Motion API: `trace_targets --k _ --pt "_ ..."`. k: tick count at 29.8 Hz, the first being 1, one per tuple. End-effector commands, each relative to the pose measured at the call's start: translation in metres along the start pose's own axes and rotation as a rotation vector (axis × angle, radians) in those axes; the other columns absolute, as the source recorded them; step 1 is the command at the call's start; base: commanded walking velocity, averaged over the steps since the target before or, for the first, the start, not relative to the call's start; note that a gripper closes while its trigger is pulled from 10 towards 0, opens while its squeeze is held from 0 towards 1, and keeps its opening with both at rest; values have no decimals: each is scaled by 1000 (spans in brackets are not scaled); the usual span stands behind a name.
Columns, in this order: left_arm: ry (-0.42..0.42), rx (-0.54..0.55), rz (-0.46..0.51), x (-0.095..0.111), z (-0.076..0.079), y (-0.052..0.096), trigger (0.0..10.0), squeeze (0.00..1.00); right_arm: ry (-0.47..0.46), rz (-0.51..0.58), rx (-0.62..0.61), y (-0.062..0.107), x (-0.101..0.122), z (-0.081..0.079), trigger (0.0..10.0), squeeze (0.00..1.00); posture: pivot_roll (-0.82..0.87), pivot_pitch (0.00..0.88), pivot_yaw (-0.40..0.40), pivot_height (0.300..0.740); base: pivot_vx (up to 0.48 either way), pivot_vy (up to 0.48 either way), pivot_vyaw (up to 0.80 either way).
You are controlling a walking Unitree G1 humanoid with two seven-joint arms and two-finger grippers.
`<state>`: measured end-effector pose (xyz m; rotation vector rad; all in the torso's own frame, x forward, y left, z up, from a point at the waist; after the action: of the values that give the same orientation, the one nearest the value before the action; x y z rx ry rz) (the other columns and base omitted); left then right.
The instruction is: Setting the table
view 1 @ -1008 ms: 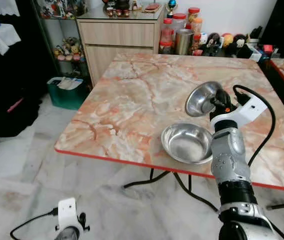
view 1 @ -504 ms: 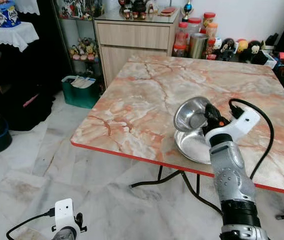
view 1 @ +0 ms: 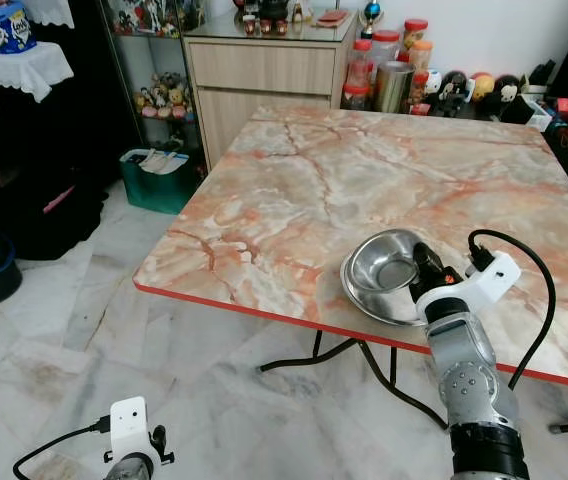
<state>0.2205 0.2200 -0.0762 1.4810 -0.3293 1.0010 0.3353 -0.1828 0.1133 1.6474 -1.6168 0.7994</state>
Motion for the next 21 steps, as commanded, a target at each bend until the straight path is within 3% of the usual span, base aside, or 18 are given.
trace_targets --k 1,11,21 --pt "-15 0 -8 -1 -4 1 10000 0 -2 17 46 2 6 -9 10000 0 59 0 1 728 0 0 0" --pt "-19 -1 -21 -3 -5 1 10000 0 10 -17 36 13 -1 0 10000 0 57 0 0 728 0 0 0" --pt "-19 -1 -26 -5 -6 1 10000 0 -27 65 -36 14 12 15 10000 0 57 0 3 728 0 0 0"
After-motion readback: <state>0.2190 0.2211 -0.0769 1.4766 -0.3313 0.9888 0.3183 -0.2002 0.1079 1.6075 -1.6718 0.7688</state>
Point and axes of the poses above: a point about 5 cm out from each wrist's last joint towards the gripper, its own y axis pointing back from the gripper into the wrist, its own x axis along the axis of the wrist's last joint, z = x × y, the point moved 2 cm from there along -y, pointing out of the wrist towards the gripper, and after that the axes turned 10 degrees about y, right-handed, at the moved point
